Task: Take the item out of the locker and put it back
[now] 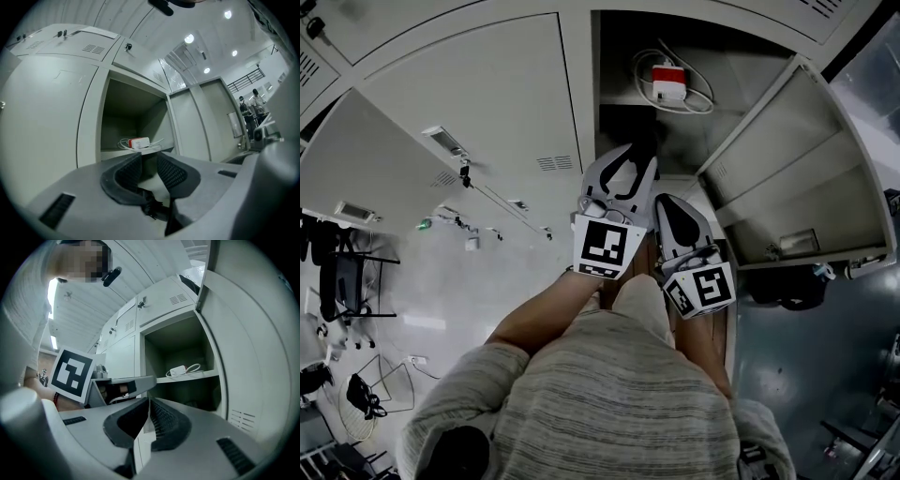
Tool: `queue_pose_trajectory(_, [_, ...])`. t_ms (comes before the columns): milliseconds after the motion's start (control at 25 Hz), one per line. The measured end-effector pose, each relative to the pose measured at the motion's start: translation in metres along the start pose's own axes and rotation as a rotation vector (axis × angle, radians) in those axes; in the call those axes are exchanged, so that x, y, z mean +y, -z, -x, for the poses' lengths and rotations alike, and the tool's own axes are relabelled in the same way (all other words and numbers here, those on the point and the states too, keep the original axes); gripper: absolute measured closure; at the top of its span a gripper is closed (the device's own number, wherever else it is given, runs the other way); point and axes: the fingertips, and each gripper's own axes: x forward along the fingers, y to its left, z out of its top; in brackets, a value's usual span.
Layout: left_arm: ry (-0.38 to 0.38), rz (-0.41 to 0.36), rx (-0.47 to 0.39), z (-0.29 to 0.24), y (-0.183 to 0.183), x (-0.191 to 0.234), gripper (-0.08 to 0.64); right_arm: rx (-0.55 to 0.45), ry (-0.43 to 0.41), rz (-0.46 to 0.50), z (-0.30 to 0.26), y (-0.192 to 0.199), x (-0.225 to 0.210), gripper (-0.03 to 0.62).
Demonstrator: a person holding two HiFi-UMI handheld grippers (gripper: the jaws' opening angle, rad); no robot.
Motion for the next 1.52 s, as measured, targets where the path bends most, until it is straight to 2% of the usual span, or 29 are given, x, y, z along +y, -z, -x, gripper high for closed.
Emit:
queue_pose_trajectory(200, [-0.006,-0.007,0.016,0.006,0.01,-0.003,0.502,0.01,0.021,0.001,0.006,0.005,0.001,0.565])
queue_pose_trajectory(360, [-0.007,0.019,0.034,0.009,0.021,-0.007,0.545,0.014,0.026,0.001,0.009,0.007,0.0,0.565])
queue_pose_trajectory(760, [-0.014,0.062,0.089,-0.005,0.052,-0.016,0.543,0.023,0.029,-0.014,0.014,0.011,-0.015,0.565])
queue_pose_trajectory(960, [-0.013,0.089,0.134,-0.018,0.074,-0.025,0.474,0.031,0.034,-0.021,0.016,0.013,-0.03,0.565])
queue_pose_trajectory(1200, [-0.072,0.102,0.2,-0.035,0.106,-0.027,0.326,0.044,0.023,-0.031,0.017,0.018,-0.045,0.565])
queue_pose_trajectory(1520, [-0.176,0.118,0.331,-0.056,0.161,-0.031,0.31,0.065,0.002,-0.05,0.014,0.029,-0.058,0.565])
